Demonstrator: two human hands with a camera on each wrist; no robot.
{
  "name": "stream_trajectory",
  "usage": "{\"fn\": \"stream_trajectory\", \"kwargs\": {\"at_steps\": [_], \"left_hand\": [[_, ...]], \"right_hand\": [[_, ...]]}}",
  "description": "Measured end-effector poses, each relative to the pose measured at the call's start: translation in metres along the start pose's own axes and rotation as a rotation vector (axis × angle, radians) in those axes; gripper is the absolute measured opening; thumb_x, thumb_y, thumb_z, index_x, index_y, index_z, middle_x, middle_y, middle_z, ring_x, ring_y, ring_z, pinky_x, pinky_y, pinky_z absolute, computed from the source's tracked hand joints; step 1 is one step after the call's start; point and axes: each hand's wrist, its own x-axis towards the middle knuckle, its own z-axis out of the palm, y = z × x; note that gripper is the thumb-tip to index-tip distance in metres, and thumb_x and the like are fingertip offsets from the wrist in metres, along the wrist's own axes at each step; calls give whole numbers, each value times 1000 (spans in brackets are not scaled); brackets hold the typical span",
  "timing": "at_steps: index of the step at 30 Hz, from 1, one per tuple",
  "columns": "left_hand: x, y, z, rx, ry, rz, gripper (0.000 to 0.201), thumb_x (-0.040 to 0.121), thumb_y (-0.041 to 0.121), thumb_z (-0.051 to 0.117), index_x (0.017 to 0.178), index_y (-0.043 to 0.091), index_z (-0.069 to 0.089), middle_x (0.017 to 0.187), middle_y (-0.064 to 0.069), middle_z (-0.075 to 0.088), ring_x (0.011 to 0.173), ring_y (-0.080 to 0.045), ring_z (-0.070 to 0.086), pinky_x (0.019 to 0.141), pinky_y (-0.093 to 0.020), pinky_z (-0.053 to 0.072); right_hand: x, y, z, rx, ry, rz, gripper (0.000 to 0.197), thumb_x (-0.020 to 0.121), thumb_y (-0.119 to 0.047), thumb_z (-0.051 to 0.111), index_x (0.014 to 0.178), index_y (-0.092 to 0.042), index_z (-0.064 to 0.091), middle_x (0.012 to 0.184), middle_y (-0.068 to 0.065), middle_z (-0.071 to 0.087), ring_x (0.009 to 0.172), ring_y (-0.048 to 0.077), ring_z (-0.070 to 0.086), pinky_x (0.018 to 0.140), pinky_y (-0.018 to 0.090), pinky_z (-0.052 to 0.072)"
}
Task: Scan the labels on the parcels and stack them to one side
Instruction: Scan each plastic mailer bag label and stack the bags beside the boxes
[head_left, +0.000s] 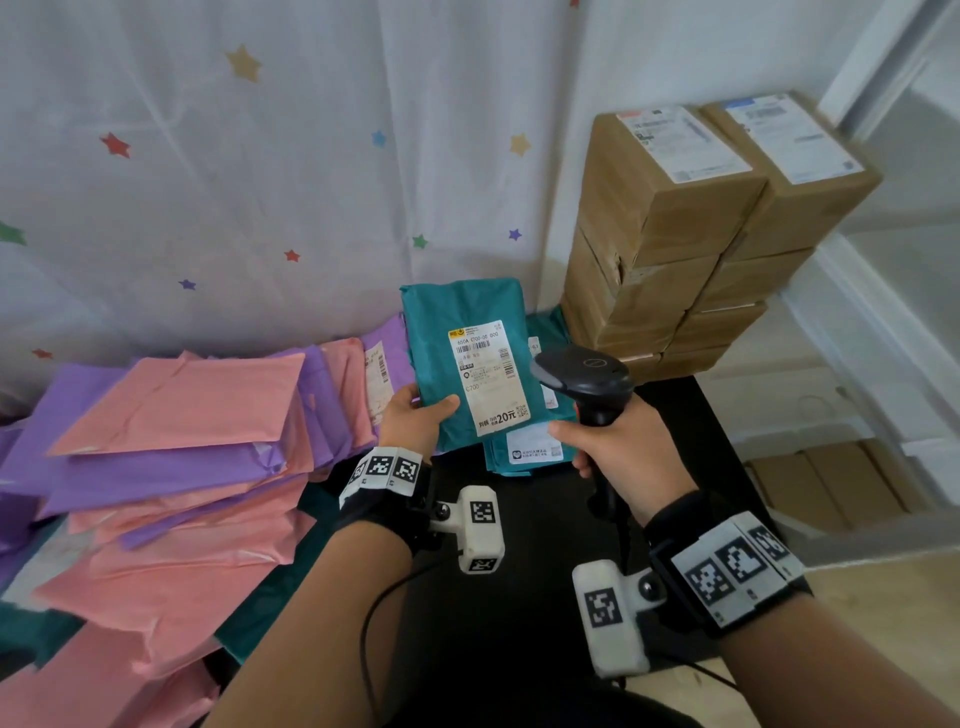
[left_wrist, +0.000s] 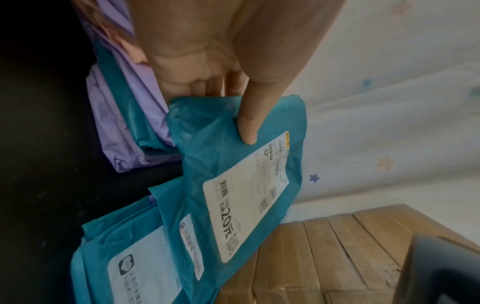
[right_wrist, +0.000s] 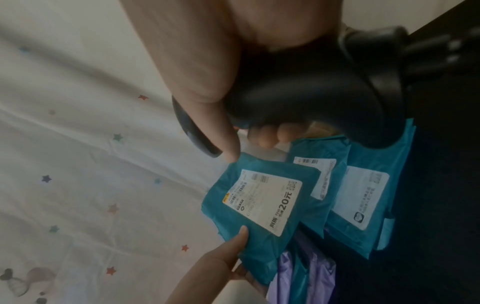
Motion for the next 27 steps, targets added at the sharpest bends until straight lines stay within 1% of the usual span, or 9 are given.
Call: {"fn": "stream_trajectory", "kwargs": {"at_steps": [2, 4, 6, 8, 11, 15, 18, 23, 27], "left_hand": [[9, 1, 10, 3, -31, -45, 39, 88, 6, 64, 125, 0, 55, 124, -17, 62, 106, -33, 63, 89, -42, 53], [19, 2, 24, 31, -52, -68, 38, 89, 6, 63, 125, -3, 55, 124, -19, 62, 107, -34, 63, 87, -36, 52], [31, 4, 41, 52, -58, -79, 41, 89, 6, 64, 127, -4, 53, 125, -19, 61, 109, -34, 62, 88, -36, 52], [43, 4, 58, 94, -59, -83, 44, 88, 6, 65, 128, -7, 52, 125, -20, 60, 109, -34, 62, 93, -40, 51], [58, 0, 80, 212, -62, -90, 46, 87, 9, 67, 126, -8, 51, 125, -22, 60, 110, -33, 61, 94, -38, 50], [65, -8, 93, 493, -18, -31, 46, 89, 17, 63, 126, -4, 47, 126, -20, 58, 114, -32, 57, 98, -37, 47], [62, -12, 94, 729, -36, 37, 46, 92, 25, 57, 128, -3, 49, 129, -20, 55, 116, -34, 55, 99, -39, 46], [46, -3, 82, 772, 16, 147, 50, 92, 22, 55, 139, 9, 43, 136, -14, 49, 117, -30, 55, 100, -41, 46], [21, 9, 50, 709, 138, 284, 40, 91, 16, 54, 132, 13, 54, 133, -12, 53, 115, -28, 56, 99, -33, 44]], "right_hand": [[5, 4, -5, -21, 0, 15, 30, 79, -12, 77, 97, -24, 57, 85, 1, 70, 66, 11, 67, 58, 24, 54], [10, 10, -11, -10, 9, 29, 28, 82, -11, 73, 95, -29, 56, 91, 0, 69, 76, 12, 69, 64, 24, 54], [14, 16, -16, 11, 29, 33, 23, 85, -16, 73, 93, -30, 58, 92, -1, 70, 79, 12, 70, 70, 27, 57], [18, 22, -21, 9, 39, 31, 19, 86, -22, 73, 93, -34, 59, 92, -4, 70, 78, 10, 71, 69, 26, 58], [25, 29, -28, 36, 83, 46, 19, 86, -26, 74, 95, -33, 59, 95, -2, 70, 78, 12, 71, 71, 30, 58], [33, 33, -36, 28, 125, 71, 21, 85, -29, 75, 99, -33, 59, 98, -3, 69, 75, 11, 69, 58, 17, 52], [38, 34, -40, -3, 119, 75, 30, 85, -29, 74, 111, -31, 59, 101, -4, 67, 79, 12, 67, 54, 13, 49], [41, 30, -36, 16, 81, 93, 21, 83, -27, 78, 92, -32, 59, 90, 0, 67, 64, 10, 62, 51, 18, 47], [39, 22, -25, 31, 9, 27, 16, 80, -29, 80, 87, -26, 65, 74, -4, 67, 49, 2, 59, 46, 16, 46]]}}
